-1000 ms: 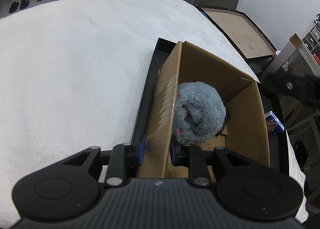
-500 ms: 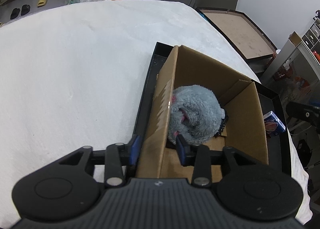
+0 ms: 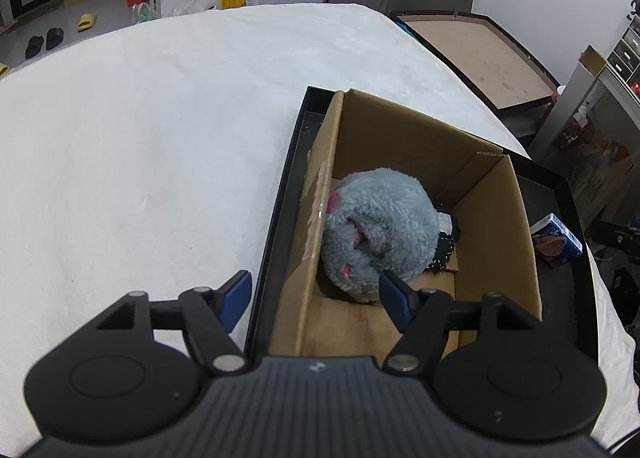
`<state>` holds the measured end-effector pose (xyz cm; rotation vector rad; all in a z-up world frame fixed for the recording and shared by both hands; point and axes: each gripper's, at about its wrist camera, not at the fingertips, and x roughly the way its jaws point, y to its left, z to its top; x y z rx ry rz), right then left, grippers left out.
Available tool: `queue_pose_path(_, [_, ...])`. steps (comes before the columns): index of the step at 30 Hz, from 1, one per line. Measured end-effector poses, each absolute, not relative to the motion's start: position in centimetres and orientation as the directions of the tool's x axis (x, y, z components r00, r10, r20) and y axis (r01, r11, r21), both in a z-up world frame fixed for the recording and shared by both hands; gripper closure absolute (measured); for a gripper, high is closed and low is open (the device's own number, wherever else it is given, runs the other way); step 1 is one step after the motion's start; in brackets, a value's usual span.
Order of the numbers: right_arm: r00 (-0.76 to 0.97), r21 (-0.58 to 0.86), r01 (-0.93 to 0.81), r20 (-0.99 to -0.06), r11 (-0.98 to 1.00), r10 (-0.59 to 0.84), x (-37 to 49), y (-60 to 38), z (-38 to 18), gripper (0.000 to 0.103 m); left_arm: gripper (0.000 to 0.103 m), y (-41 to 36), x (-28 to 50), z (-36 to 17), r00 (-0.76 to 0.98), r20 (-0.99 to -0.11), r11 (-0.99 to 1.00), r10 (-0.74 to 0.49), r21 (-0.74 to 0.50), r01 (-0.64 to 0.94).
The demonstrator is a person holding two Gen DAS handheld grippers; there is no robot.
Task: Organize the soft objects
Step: 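Move the right gripper to the juice carton and grasp it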
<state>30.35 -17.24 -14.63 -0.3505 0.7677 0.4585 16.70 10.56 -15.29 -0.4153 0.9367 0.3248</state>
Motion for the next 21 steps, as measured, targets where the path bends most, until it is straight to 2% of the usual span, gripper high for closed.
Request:
queue_pose_path(11, [0.641, -0.101, -0.497, -0.712, 0.862, 0.286, 32.7, -20.0, -18.5, 0.006, 0.033, 9.2, 17.5, -15.2, 0.535, -0.836, 0.889, 0.126, -0.144, -0.436])
queue_pose_path(21, [0.628, -0.071, -0.498, -0.717, 0.865, 0.303, 35.2, -21.1, -20.9, 0.014, 0.033, 8.3, 18.6, -15.4, 0.519, -0.837, 0.883, 0.174, -0.1, -0.458])
